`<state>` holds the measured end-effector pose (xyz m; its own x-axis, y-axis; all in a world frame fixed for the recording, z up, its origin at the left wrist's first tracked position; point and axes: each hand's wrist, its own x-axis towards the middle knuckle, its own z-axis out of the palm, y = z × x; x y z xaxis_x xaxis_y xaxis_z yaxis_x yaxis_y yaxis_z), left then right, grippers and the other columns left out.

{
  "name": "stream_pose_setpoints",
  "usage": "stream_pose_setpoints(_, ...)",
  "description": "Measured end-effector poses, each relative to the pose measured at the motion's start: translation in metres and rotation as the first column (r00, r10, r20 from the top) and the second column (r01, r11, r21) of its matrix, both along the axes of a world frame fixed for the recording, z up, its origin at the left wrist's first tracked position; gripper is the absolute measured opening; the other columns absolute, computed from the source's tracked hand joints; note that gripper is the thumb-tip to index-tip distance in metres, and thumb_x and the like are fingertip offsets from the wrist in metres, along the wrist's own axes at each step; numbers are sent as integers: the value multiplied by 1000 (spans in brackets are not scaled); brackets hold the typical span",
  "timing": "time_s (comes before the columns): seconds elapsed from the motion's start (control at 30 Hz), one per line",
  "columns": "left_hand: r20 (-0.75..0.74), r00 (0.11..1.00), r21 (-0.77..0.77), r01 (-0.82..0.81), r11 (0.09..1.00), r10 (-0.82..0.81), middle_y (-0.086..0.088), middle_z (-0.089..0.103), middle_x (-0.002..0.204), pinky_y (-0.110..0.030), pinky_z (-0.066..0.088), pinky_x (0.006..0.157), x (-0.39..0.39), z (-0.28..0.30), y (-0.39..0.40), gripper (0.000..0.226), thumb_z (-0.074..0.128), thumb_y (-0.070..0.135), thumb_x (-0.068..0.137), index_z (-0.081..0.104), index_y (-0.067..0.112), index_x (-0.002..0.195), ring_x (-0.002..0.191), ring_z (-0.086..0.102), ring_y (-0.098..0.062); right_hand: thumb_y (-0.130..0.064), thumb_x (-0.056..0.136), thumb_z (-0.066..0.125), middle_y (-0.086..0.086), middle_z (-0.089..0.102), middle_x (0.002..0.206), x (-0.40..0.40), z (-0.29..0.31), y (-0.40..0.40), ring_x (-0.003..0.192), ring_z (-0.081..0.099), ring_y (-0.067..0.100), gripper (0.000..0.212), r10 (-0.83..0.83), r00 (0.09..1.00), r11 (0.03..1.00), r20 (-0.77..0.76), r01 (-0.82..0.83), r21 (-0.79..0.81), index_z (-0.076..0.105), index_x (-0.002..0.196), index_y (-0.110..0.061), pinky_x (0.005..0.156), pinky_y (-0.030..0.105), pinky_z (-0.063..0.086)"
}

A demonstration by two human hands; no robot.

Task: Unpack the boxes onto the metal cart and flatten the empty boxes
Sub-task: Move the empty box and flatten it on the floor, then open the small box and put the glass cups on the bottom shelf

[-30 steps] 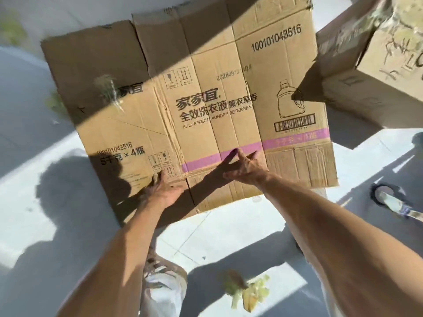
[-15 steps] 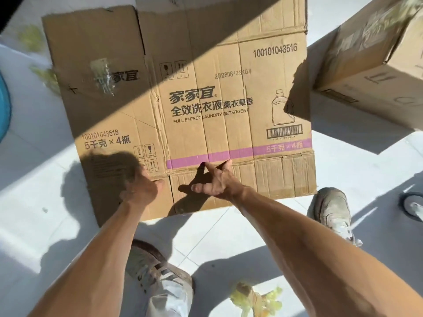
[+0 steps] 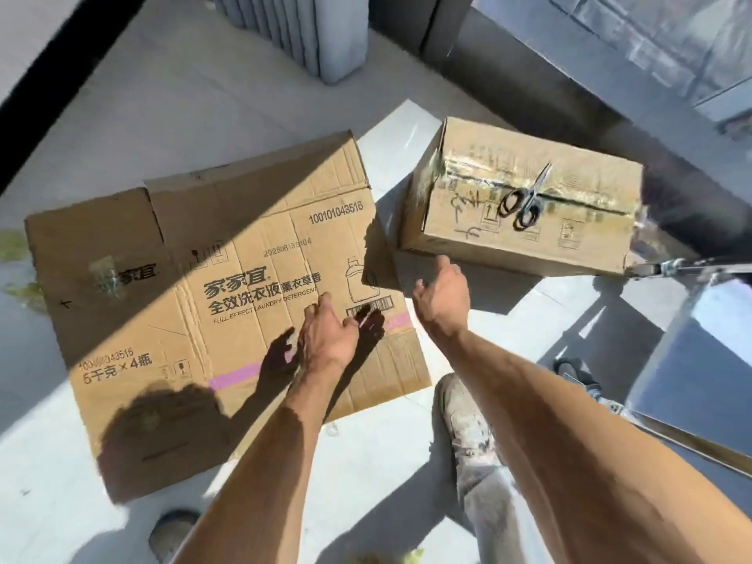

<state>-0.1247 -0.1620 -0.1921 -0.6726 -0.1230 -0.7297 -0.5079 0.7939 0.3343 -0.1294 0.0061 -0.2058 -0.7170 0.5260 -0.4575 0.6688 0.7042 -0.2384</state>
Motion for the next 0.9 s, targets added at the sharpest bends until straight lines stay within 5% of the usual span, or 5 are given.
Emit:
stream_pose_setpoints(0.2, -179, 979, 116, 124, 985, -102, -12, 44, 139, -35, 36, 105, -59, 48, 149, 51, 54, 20, 93, 41, 15, 142, 127, 46, -30, -21, 89, 56, 10, 47, 124, -38, 44, 92, 113, 48, 27, 38, -112, 971, 993, -212, 118, 14, 49, 125, -13, 98, 40, 44)
stream_pose_setpoints(0.4, -212, 966, 27, 158, 987, -149, -13, 19, 156, -45, 30, 114, -89, 27, 233, 64, 59, 21, 90, 32, 19, 148, 137, 33, -36, -20, 92, 52, 14, 40, 132, -54, 27, 183, 118, 44, 28, 47, -72, 996, 996, -52, 70, -47, 45, 139, -22, 100, 42, 44)
stream_pose_setpoints(0.53, -66, 996, -5, -65, 998, 64, -15, 15, 158, -48, 31, 114, -101, 2, 241, 77, 65, 26, 86, 21, 20, 150, 141, 29, -39, -27, 91, 51, 13, 44, 123, -42, 13, 205, 114, 47, 30, 38, -52, 998, 999, -28, 52, -13, 49, 128, -16, 99, 44, 43)
stream_pose_setpoints(0.7, 5, 965, 26, -263, 964, 263, -12, 47, 144, -41, 35, 111, -109, -26, 224, 71, 66, 33, 85, 32, 18, 146, 131, 44, -34, -28, 90, 52, 18, 24, 154, -39, 8, 255, 143, 23, 33, 57, -352, 906, 904, -234, 394, 168, 34, 142, -16, 118, 46, 17)
stream_pose_setpoints(0.9, -40, 952, 131, -296, 946, 304, -4, 39, 152, -33, 27, 111, -109, -40, 228, 78, 68, 39, 84, 28, 23, 149, 137, 38, -26, -55, 78, 72, 15, 40, 141, -23, 1, 316, 132, 39, 33, 94, -658, 752, 749, 40, 659, -61, 26, 144, -6, 110, 46, 34)
